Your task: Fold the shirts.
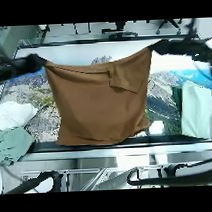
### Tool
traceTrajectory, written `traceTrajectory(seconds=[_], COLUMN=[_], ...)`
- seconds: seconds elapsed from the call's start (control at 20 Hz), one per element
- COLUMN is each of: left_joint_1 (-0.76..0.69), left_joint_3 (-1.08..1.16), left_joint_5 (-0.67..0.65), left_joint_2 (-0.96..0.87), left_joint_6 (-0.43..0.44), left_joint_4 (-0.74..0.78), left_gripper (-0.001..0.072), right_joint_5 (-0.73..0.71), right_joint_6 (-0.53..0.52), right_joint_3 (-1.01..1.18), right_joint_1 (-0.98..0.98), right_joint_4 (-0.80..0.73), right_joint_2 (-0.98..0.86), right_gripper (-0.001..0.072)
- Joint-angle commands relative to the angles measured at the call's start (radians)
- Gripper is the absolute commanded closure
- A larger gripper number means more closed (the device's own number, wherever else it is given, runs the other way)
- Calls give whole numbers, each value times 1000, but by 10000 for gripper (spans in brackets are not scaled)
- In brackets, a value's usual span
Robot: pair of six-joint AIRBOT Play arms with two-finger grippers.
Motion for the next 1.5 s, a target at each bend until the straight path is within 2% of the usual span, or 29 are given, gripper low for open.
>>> traceTrajectory(seconds=[0.0, 0.1, 0.25, 0.3, 0.35, 0.4, 0.45, 0.5, 0.65, 0.7, 0.85, 0.9, 0.95, 1.0, 1.15, 1.45], left_joint_1=[-45, -39, -46, -46, -39, -29, -16, 6, 92, 124, 226, 258, 293, 321, 396, 419], left_joint_3=[-20, 29, 173, 228, 286, 340, 381, 430, 493, 465, 220, 109, -15, -127, -417, -690], left_joint_5=[204, 238, 171, 124, 61, -8, -68, -150, -406, -481, -605, -608, -599, -587, -529, -370], left_joint_2=[-231, -321, -424, -445, -460, -465, -462, -457, -415, -392, -288, -246, -199, -160, -85, -84], left_joint_6=[-6, -6, -6, -6, -6, -7, -21, -37, -52, -53, -46, -34, -19, -5, 29, 63], left_joint_4=[71, 70, 71, 71, 72, 73, 72, 74, 80, 82, 83, 83, 82, 83, 83, 83], left_gripper=[692, 691, 687, 686, 569, 119, 27, 52, 53, 53, 53, 53, 53, 53, 53, 53], right_joint_5=[-181, -225, -242, -237, -214, -169, -114, -51, 171, 265, 453, 474, 471, 457, 394, 356], right_joint_6=[7, -2, -15, -15, -15, -15, -14, 14, 183, 230, 243, 236, 231, 216, 196, 167], right_joint_3=[-3, -3, -3, -3, -2, -2, -2, -2, -3, -4, -70, -119, -175, -238, -374, -420], right_joint_1=[27, 30, 31, 31, 27, 19, 6, -15, -97, -125, -184, -198, -208, -215, -212, -175], right_joint_4=[-47, -6, 38, 37, 37, 31, 17, -17, -168, -214, -235, -234, -233, -233, -233, -234], right_joint_2=[-191, -262, -319, -319, -313, -298, -278, -250, -175, -164, -154, -149, -140, -127, -107, -108], right_gripper=[694, 694, 686, 577, 422, 397, 397, 398, 425, 425, 427, 430, 474, 487, 484, 484])
